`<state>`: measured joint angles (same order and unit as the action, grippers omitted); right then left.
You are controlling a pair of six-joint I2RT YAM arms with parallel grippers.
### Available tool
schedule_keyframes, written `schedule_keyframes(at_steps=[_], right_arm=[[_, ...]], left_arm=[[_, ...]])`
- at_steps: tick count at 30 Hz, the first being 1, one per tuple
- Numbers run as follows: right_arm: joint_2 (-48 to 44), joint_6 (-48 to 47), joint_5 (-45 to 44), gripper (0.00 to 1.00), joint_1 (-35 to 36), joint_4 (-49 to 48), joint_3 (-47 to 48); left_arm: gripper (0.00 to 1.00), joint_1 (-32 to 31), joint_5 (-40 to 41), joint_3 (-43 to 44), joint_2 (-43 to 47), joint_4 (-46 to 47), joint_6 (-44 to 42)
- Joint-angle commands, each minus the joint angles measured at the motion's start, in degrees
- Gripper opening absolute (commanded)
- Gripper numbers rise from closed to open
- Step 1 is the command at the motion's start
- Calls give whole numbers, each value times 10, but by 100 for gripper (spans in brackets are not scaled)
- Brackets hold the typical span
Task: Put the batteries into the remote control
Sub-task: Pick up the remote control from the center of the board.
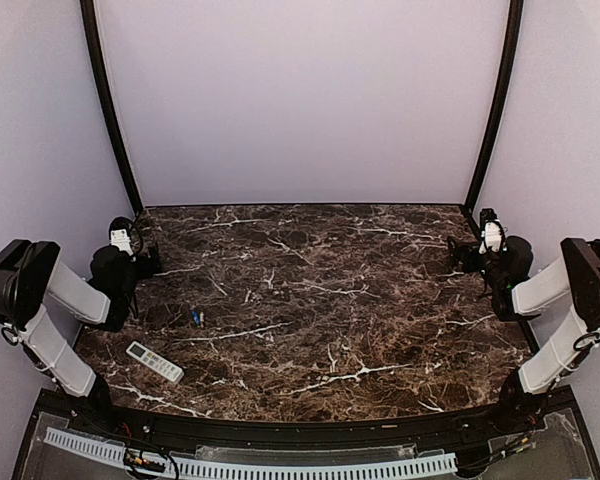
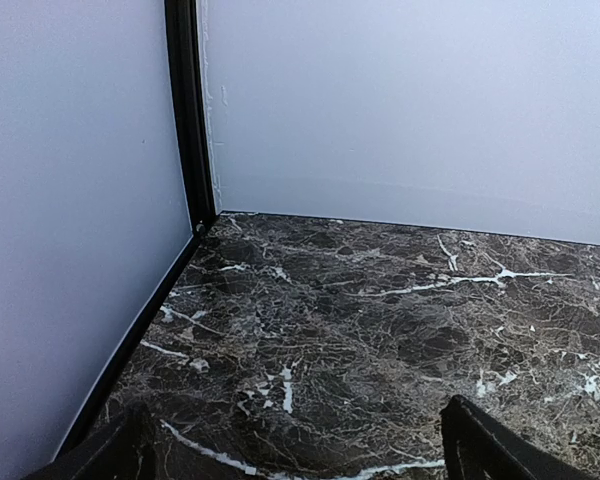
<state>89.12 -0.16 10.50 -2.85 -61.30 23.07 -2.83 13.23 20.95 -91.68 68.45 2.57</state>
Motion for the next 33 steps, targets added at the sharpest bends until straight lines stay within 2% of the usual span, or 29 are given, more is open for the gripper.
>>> schedule_keyframes(at_steps=[1,13,15,18,20,22,23,27,28,29,30,31,33], right_arm=[[-4,-4,-1,99,1,-19,2],[-4,-3,2,99,1,-15,4],[-4,-3,1,99,1,-15,4],[-5,-2,2,99,1,-20,3],[-35,2,-20,99,1,54,27],[-76,2,-34,99,1,200,88],[-89,22,-39,99,0,243,124],[-139,59,41,99,0,284,166],[-151,71,58,99,0,291,175],[-161,81,74,99,0,298,184],[-170,89,86,99,1,304,193],[-176,96,99,99,1,309,202],[-185,108,108,99,7,333,223]], left_arm=[[99,3,-2,6,11,-3,-4],[99,2,11,8,16,-3,-4],[99,2,23,10,37,-43,11],[99,-6,36,-21,29,34,-4],[99,-9,40,-25,34,33,-2],[99,-11,43,-28,27,55,-8],[99,-11,43,-28,25,59,-10],[99,-23,43,-34,31,76,-33],[99,-36,75,-29,67,49,-44],[99,-38,83,-3,95,-49,-40],[99,-36,79,16,157,-111,-38],[99,-34,76,43,179,-167,-48],[99,-32,122,73,211,-198,-55]])
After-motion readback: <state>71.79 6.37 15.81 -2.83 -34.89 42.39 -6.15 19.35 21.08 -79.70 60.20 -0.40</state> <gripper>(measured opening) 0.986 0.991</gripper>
